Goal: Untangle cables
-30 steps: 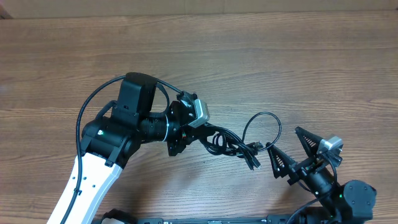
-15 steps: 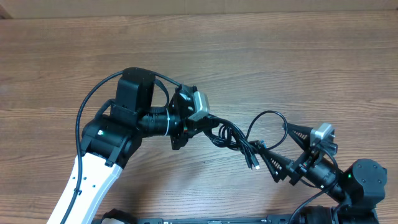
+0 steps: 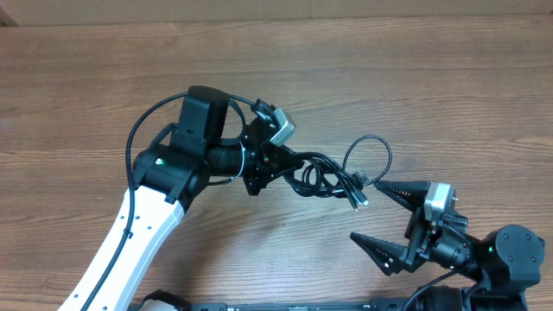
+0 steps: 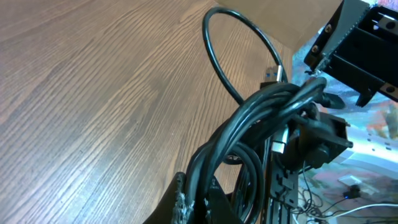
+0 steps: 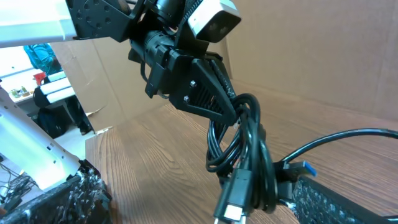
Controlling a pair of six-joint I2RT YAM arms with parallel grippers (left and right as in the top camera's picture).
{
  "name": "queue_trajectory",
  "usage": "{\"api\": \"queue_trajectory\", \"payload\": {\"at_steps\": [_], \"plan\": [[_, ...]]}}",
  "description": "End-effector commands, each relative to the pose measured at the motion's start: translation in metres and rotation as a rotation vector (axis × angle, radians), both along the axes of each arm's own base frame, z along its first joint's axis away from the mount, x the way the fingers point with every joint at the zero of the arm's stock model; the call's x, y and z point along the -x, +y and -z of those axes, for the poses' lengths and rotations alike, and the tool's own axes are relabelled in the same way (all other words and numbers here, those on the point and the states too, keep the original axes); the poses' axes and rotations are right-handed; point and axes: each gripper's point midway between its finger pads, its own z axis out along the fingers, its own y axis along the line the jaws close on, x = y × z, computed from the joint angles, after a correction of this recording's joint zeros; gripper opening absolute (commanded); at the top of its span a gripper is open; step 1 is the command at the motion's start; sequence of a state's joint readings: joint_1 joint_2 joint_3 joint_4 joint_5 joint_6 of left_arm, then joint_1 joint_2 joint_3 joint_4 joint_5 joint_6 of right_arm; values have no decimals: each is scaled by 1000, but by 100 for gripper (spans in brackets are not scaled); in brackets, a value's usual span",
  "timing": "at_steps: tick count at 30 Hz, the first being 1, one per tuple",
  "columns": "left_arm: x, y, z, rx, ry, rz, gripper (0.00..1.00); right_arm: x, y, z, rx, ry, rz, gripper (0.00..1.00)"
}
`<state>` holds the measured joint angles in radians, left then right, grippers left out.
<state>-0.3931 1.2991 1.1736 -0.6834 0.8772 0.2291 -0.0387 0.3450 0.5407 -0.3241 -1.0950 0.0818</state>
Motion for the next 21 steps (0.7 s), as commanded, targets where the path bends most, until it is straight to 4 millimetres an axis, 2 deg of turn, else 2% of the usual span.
{"api": "queue_trajectory", "payload": {"at_steps": [1,5,10,14,16,19,21], "plan": [[-3,-3,-10,35,74,-55,4,-3,-4,-13,6,-44,48,100],[-14,2,-17,81,205,-163,4,-12,-10,-13,4,-34,112,100],[-31,13,-23,147,389,-317,4,-31,-25,-12,-66,77,253,100],[-38,20,-25,189,529,-406,4,-33,-27,-12,-75,89,269,100],[-37,20,-25,199,574,-421,4,-29,-23,-12,-75,91,241,100],[-31,15,-27,213,641,-412,4,-4,-5,-14,-73,89,57,100],[-28,10,-29,214,638,-394,4,3,0,-18,-71,66,7,100]]}}
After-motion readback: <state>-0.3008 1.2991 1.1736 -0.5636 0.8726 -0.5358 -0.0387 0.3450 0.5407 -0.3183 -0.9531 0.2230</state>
